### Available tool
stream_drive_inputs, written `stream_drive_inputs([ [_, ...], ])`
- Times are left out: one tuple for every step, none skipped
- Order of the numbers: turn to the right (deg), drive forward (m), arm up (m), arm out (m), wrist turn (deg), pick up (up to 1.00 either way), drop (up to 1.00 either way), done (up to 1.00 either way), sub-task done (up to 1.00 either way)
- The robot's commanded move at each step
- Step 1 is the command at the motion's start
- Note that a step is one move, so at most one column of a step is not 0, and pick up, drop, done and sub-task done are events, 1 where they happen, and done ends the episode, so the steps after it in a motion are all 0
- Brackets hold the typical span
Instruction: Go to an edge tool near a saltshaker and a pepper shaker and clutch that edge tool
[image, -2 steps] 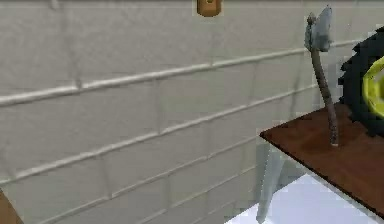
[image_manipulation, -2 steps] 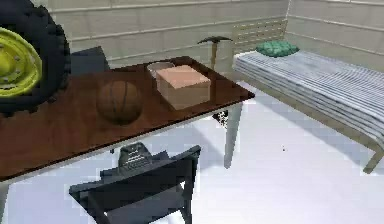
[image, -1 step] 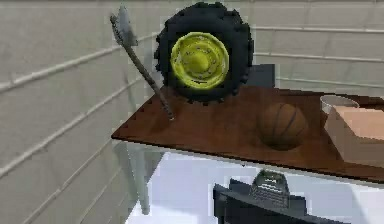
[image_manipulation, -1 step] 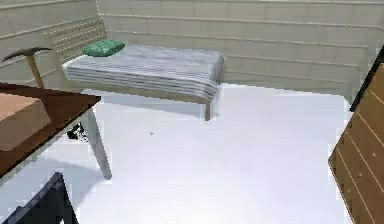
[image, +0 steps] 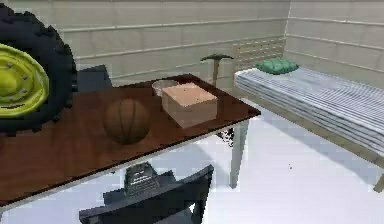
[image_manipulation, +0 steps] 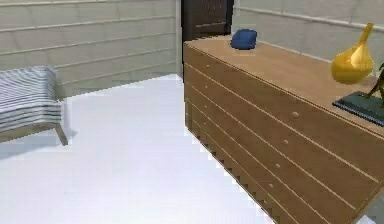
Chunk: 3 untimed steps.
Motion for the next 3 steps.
stream_drive_inputs([
  [45.0, 0.0, 0.0, 0.0, 0.0, 0.0, 0.0, 0.0, 0.0],
  [33.0, 0.0, 0.0, 0.0, 0.0, 0.0, 0.0, 0.0, 0.0],
  [0.0, 1.0, 0.0, 0.0, 0.0, 0.0, 0.0, 0.0, 0.0],
])
